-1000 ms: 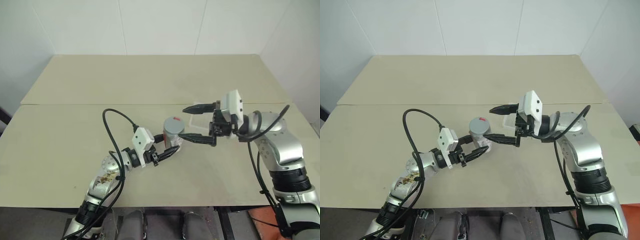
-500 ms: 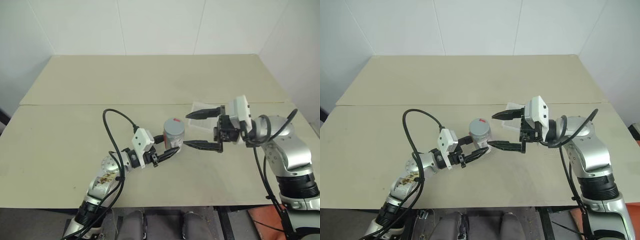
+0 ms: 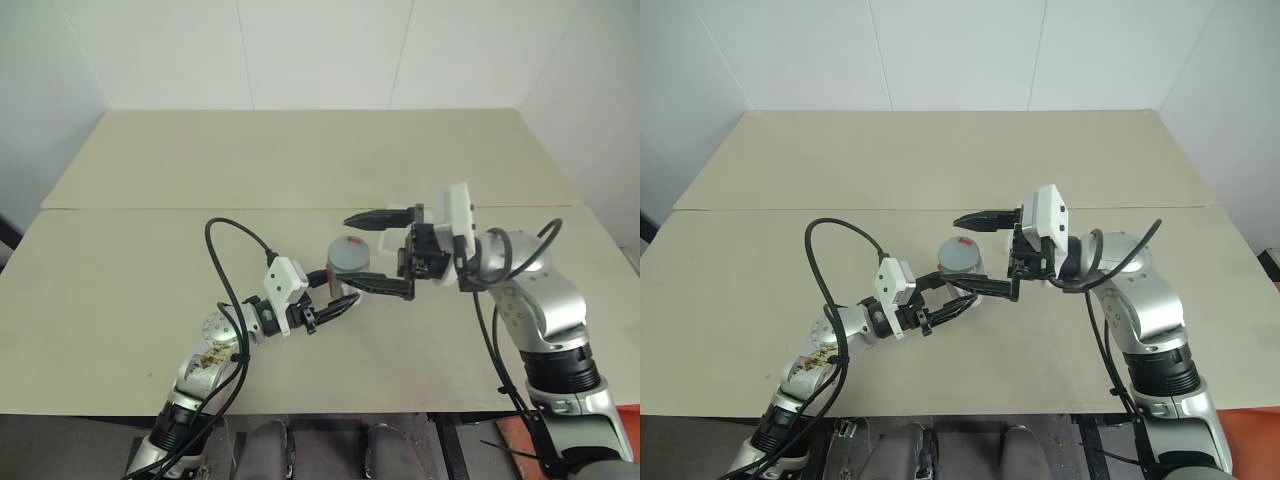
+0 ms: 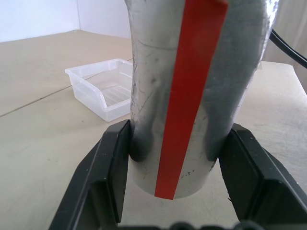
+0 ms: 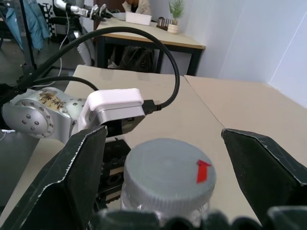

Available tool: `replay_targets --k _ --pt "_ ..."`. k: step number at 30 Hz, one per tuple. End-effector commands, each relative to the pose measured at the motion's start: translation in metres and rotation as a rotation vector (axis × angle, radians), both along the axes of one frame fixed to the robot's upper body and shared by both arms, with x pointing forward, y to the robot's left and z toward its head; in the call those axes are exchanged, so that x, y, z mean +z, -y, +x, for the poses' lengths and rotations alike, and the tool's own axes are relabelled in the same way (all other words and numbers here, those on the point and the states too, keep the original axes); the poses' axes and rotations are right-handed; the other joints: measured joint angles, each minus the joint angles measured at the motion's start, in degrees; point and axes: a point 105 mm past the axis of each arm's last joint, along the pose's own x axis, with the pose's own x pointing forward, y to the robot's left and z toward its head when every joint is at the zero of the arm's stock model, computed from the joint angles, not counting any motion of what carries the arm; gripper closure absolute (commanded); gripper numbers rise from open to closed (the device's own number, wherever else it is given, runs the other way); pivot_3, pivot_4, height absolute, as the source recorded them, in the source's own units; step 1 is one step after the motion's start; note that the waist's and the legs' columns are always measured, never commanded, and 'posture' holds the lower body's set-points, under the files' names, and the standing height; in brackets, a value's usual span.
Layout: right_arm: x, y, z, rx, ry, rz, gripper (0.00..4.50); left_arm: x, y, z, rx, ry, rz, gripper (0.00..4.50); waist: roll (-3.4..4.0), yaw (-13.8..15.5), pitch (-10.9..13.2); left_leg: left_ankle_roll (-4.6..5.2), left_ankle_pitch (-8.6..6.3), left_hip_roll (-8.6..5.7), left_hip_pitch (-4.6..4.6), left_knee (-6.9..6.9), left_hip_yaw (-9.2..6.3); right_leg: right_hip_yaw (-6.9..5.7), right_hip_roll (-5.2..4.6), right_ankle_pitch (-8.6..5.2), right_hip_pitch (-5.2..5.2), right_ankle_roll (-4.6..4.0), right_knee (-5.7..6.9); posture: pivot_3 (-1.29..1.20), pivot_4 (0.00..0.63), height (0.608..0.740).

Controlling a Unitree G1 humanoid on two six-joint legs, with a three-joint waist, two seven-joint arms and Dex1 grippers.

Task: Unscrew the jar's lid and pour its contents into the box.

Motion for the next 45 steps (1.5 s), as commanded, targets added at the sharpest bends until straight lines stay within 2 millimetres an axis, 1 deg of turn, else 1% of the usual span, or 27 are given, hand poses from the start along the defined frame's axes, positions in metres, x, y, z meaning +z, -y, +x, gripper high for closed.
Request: replay_targets --k 1,7,14,30,45 --pt "0.012 0.000 0.000 -0.007 0.052 0.007 0.05 0.007 0.003 -0.002 -0.016 0.040 -0.013 2.07 0.00 0.01 0.00 0.00 0.00 0.00 0.00 0.00 0.00 0.00 0.00 0.00 0.00 0.00 0.00 0.00 0.150 0.740" --pt "0.012 0.008 0.002 -0.027 0.065 -0.020 0.05 0.007 0.004 -0.002 -0.017 0.045 -0.019 2.07 0.00 0.03 0.00 0.00 0.00 -0.01 -0.01 0.00 0.00 -0.01 0.00 0.00 0.00 0.00 -0.01 0.00 0.150 0.740" --pt "0.010 0.011 0.003 -0.046 0.068 -0.031 0.05 0.008 0.004 -0.002 -0.020 0.046 -0.025 2.07 0.00 -0.01 0.00 0.00 0.00 0.00 0.00 0.00 0.00 -0.01 0.00 0.00 0.00 0.00 0.00 0.00 0.150 0.740" --pt "0.007 0.035 0.011 -0.142 0.072 -0.066 0.05 0.007 0.003 -0.001 -0.024 0.045 -0.019 2.07 0.00 0.02 0.00 0.00 0.00 0.00 0.00 0.00 0.00 0.00 0.00 0.00 0.00 0.00 0.00 0.00 0.150 0.740" --pt "0.005 0.046 0.019 -0.200 0.073 -0.073 0.05 0.006 0.004 -0.002 -0.036 0.049 -0.010 2.07 0.00 0.03 0.00 0.00 0.00 0.00 0.00 0.00 0.00 0.00 0.00 0.00 0.01 0.00 -0.01 0.00 0.150 0.740"
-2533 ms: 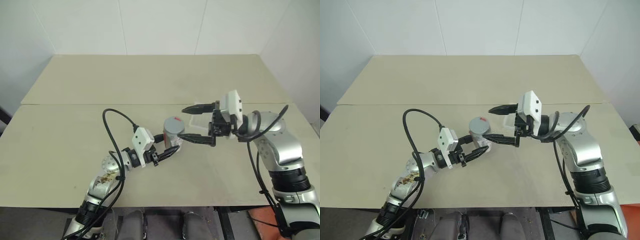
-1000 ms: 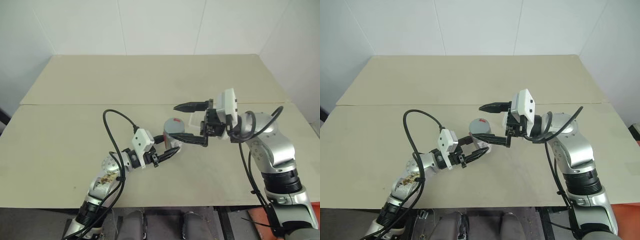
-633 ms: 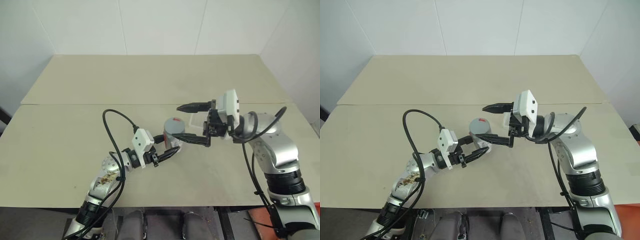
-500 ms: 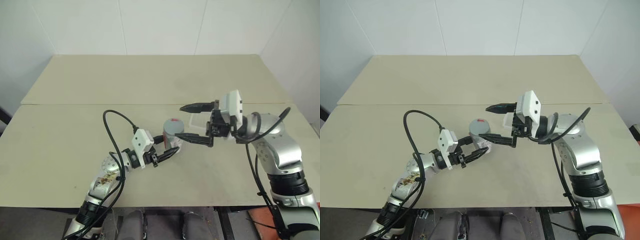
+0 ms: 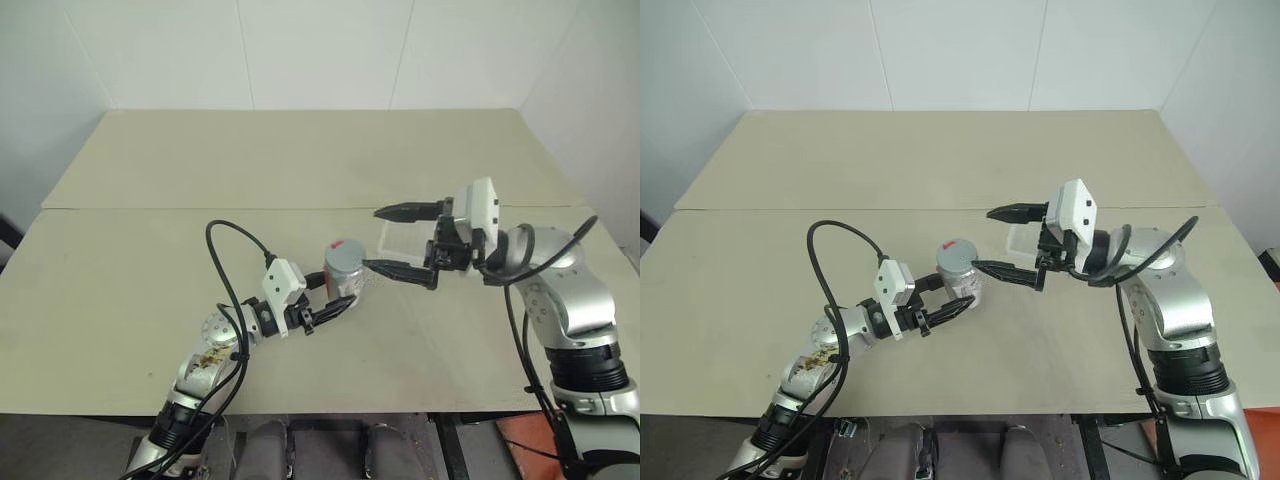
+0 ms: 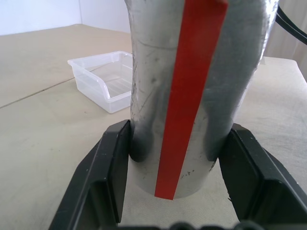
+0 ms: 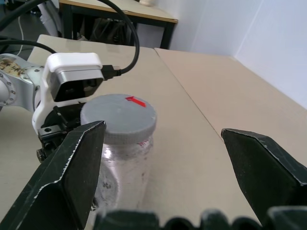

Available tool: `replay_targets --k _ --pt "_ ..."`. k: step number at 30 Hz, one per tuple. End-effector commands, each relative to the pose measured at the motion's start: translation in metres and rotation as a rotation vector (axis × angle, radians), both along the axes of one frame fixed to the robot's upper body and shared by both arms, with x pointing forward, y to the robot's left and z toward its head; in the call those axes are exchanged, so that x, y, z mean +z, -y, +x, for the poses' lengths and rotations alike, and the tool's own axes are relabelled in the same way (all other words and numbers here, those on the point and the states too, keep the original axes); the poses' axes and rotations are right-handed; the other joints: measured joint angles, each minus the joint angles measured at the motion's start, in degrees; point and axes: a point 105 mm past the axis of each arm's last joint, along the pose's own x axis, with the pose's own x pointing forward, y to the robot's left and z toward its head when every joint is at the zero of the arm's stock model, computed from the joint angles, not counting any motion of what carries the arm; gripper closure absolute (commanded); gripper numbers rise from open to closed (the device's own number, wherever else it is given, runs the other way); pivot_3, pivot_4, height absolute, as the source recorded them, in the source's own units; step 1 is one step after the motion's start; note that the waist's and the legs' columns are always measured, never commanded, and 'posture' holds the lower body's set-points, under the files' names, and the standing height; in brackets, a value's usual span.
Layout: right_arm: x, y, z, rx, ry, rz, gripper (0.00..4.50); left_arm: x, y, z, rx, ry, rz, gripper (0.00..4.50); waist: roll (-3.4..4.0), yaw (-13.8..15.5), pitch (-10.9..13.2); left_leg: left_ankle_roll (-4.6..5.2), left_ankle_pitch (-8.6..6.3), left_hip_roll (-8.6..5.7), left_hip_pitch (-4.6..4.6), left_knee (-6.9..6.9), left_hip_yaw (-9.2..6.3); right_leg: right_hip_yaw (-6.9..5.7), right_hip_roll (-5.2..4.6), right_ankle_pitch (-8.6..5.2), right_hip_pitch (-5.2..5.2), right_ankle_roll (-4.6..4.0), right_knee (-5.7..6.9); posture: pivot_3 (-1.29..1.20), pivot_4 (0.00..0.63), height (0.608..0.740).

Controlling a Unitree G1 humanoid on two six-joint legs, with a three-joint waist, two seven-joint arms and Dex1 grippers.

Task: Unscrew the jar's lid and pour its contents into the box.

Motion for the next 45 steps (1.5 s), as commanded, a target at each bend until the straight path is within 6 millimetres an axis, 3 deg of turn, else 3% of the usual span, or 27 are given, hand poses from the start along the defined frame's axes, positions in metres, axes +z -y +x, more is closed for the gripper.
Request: replay_targets --k 1,11,20,25,32,45 --pt "0.009 0.007 0.002 -0.034 0.051 0.006 0.05 0.013 0.007 -0.004 -0.039 0.061 -0.019 2.07 0.00 0.00 0.00 0.00 0.00 0.00 0.00 0.00 0.00 0.00 0.00 0.00 0.00 0.00 0.00 0.00 0.150 0.740" --pt "0.015 0.006 0.001 -0.038 0.058 0.026 0.05 0.013 0.008 -0.004 -0.037 0.059 -0.022 2.07 0.00 0.00 0.00 0.00 0.00 0.00 0.00 0.00 0.00 0.00 0.00 0.00 0.00 0.00 0.00 0.00 0.150 0.740" --pt "0.013 0.005 -0.024 0.065 0.019 0.009 0.05 0.012 0.006 -0.004 -0.028 0.055 -0.019 2.07 0.00 0.03 0.00 0.00 0.00 0.00 0.00 0.00 -0.01 0.00 0.00 0.00 0.02 0.00 -0.01 0.00 0.150 0.740" --pt "0.010 -0.006 -0.034 0.117 0.012 0.021 0.05 0.011 0.005 -0.005 -0.025 0.053 -0.017 2.07 0.00 -0.15 0.00 0.00 0.00 0.02 0.02 0.00 -0.01 0.01 0.00 0.00 0.01 0.00 0.01 0.00 0.150 0.740" --pt "0.010 -0.030 -0.025 0.119 0.041 0.052 0.05 0.012 0.004 -0.004 -0.022 0.058 -0.013 2.07 0.00 -0.11 0.00 0.00 0.00 0.02 0.02 0.00 0.00 0.02 0.02 0.00 0.00 0.00 0.02 0.00 0.150 0.740" --pt "0.006 -0.037 -0.012 0.093 0.024 0.048 0.05 0.012 0.002 -0.004 -0.011 0.063 -0.011 2.07 0.00 0.00 0.00 0.00 0.00 0.01 0.01 0.02 -0.01 0.00 0.02 0.00 0.01 0.00 0.00 0.00 0.150 0.740"
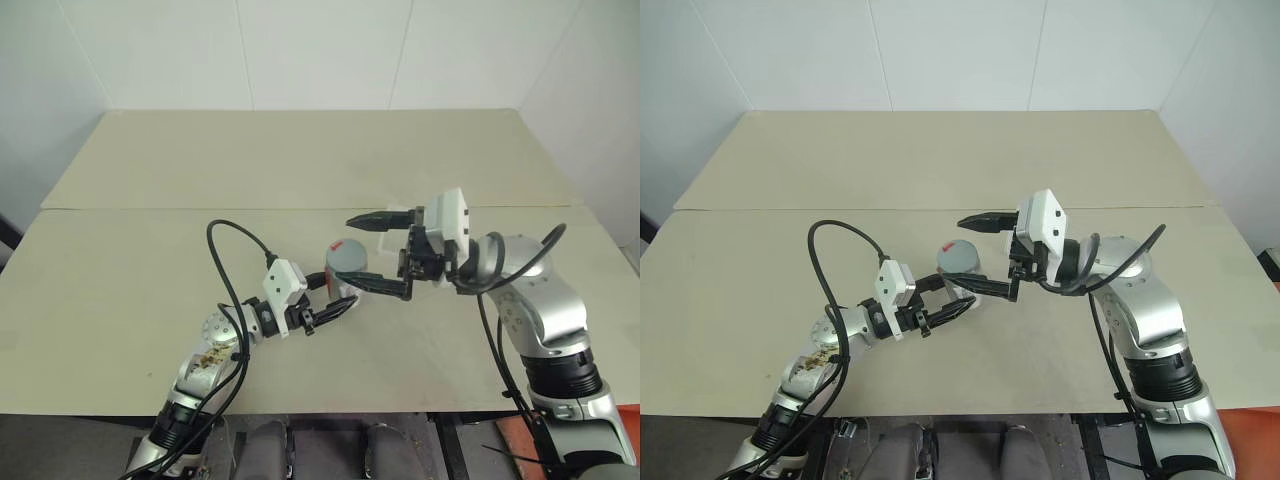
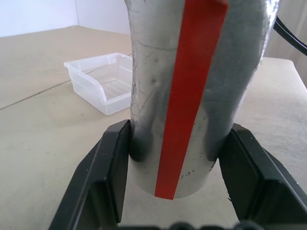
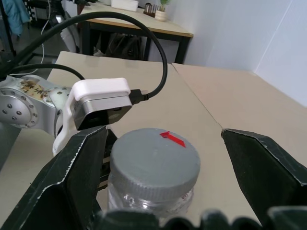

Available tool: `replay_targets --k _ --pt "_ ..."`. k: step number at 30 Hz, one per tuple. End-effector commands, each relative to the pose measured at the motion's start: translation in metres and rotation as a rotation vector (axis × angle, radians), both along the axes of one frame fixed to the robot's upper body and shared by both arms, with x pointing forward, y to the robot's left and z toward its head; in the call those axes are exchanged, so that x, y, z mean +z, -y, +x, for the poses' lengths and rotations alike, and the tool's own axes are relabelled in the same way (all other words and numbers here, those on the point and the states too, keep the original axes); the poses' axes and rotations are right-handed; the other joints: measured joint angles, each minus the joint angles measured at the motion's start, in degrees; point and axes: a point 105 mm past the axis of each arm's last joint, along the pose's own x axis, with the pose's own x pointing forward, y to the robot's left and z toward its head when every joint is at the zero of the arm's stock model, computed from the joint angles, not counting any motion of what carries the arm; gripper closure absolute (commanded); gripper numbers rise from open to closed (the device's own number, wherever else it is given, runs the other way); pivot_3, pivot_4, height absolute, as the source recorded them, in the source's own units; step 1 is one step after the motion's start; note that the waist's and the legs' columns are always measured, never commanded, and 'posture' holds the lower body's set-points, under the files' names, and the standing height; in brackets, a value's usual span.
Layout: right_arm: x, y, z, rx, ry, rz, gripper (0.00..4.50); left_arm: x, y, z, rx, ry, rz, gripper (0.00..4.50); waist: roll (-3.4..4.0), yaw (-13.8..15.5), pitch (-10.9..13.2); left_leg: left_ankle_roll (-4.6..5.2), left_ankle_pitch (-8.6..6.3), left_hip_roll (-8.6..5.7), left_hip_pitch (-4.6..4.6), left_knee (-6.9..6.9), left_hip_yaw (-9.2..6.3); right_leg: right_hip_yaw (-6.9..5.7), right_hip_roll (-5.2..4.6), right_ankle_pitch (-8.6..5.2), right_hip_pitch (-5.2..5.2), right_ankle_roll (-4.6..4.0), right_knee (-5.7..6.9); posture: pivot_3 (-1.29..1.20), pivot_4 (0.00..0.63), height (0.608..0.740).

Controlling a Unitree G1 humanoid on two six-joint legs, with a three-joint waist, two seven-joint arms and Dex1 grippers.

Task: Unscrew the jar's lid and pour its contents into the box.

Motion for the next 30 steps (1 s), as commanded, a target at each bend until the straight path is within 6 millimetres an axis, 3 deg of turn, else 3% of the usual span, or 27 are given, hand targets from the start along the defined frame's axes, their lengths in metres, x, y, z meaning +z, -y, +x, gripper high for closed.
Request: replay_targets --k 1,30 --pt "0.008 -0.001 0.001 -0.006 0.033 0.009 0.05 0.011 0.002 -0.004 -0.008 0.058 -0.013 2.07 0.00 0.03 0.00 0.00 0.00 0.00 0.00 0.00 0.00 0.00 0.00 0.00 0.00 0.00 0.00 0.00 0.150 0.740" --pt "0.004 0.028 0.007 -0.096 0.051 -0.043 0.05 0.010 0.003 -0.003 -0.022 0.058 -0.009 2.07 0.00 0.01 0.00 0.00 0.00 0.00 -0.01 0.01 0.00 0.01 0.00 0.00 0.00 0.00 0.00 0.00 0.150 0.740"
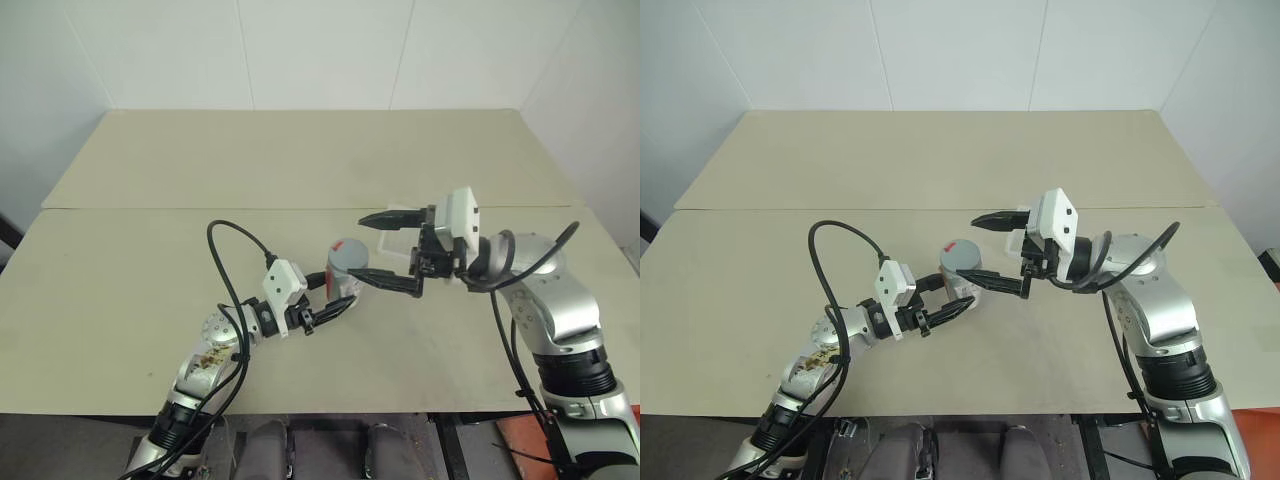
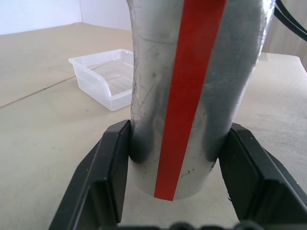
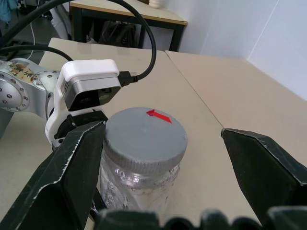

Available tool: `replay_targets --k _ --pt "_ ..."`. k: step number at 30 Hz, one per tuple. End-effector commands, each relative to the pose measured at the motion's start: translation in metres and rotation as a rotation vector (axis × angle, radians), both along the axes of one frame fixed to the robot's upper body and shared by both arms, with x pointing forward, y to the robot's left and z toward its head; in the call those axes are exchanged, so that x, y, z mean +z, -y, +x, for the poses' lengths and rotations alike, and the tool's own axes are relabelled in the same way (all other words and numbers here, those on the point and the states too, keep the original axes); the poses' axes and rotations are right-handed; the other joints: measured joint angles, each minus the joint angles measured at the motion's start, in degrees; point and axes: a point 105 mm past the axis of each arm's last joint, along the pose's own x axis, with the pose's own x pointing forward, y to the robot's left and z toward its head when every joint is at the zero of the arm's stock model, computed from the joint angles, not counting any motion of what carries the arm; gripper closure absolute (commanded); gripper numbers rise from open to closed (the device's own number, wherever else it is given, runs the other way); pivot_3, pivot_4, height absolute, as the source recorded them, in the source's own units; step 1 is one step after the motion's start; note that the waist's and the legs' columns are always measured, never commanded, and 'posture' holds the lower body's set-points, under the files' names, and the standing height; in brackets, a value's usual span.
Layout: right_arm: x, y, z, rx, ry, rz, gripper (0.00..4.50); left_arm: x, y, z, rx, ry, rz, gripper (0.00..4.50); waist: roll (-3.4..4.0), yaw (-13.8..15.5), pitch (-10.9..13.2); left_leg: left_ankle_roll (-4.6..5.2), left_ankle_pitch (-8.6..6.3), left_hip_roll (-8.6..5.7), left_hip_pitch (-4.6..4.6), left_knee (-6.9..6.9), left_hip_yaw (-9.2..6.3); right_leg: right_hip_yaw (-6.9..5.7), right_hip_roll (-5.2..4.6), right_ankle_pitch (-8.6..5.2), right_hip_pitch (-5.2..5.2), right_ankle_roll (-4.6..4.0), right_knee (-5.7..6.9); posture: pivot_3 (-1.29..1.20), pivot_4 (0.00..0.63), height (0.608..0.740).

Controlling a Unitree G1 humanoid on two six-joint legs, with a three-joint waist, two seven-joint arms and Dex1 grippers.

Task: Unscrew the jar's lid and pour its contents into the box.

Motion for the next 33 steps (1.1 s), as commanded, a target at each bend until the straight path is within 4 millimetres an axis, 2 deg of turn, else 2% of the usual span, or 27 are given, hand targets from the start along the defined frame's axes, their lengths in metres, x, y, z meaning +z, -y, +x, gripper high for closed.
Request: replay_targets --k 1,17,26,33 --pt "0.008 0.013 0.003 -0.049 0.050 0.000 0.05 0.012 0.004 -0.004 -0.035 0.057 -0.023 2.07 0.00 0.00 0.00 0.00 0.00 0.00 0.00 0.00 0.00 0.00 0.00 0.00 0.00 0.00 0.00 0.00 0.150 0.740" --pt "0.010 0.023 0.002 -0.061 0.050 -0.011 0.05 0.012 0.005 -0.005 -0.036 0.057 -0.026 2.07 0.00 0.00 0.00 0.00 0.00 0.00 0.00 0.00 0.00 0.00 0.00 0.00 0.00 0.00 0.00 0.00 0.150 0.740" --pt "0.020 0.017 -0.008 -0.007 0.067 0.018 0.05 0.011 0.005 -0.005 -0.033 0.055 -0.026 2.07 0.00 0.00 0.00 0.00 0.00 0.00 0.00 0.00 0.00 0.00 0.00 0.00 0.00 0.00 0.01 0.00 0.150 0.740" --pt "0.020 0.005 -0.019 0.076 0.038 0.039 0.05 0.011 0.004 -0.005 -0.027 0.058 -0.026 2.07 0.00 0.01 0.00 0.00 0.00 0.01 0.00 0.00 0.00 0.00 0.00 0.00 0.00 0.00 0.00 0.00 0.150 0.740"
